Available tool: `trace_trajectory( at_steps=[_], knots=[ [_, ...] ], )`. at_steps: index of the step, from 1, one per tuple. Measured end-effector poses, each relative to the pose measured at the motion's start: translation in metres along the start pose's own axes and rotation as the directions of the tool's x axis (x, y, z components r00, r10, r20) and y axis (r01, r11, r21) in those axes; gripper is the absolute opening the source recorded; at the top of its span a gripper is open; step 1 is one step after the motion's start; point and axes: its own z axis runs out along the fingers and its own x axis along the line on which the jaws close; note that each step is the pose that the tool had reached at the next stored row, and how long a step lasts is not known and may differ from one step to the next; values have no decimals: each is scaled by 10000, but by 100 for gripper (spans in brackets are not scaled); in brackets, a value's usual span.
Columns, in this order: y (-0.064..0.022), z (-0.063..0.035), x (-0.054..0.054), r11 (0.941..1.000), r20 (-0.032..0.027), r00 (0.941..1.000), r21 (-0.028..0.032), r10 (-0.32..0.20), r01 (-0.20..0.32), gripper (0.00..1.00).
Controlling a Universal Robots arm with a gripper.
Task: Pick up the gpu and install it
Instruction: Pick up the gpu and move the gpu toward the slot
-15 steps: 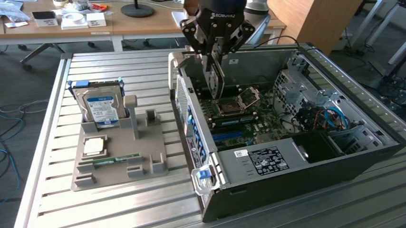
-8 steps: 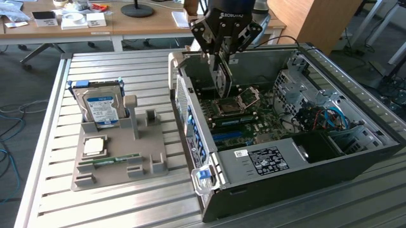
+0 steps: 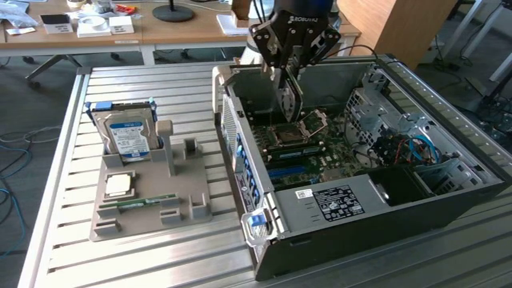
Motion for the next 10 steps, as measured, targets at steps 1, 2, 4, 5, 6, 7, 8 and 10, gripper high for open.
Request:
trace_trajectory(
  at_steps=[1,2,4,5,6,7,8,10],
  knots=[
    [2,0,-16,10000,0,10000,0,1,-1,27],
    [3,0,-32,10000,0,10000,0,1,-1,27],
    [7,1,-71,10000,0,10000,0,1,-1,27],
    [9,1,-102,10000,-1,10000,0,1,-1,27],
    [12,1,-132,10000,0,10000,0,-1,1,27],
    [14,2,-162,10000,0,10000,0,-1,1,27],
    [16,2,-192,10000,0,10000,-1,1,-1,27],
    [21,3,-250,10000,-1,10000,0,1,-1,27]
  ],
)
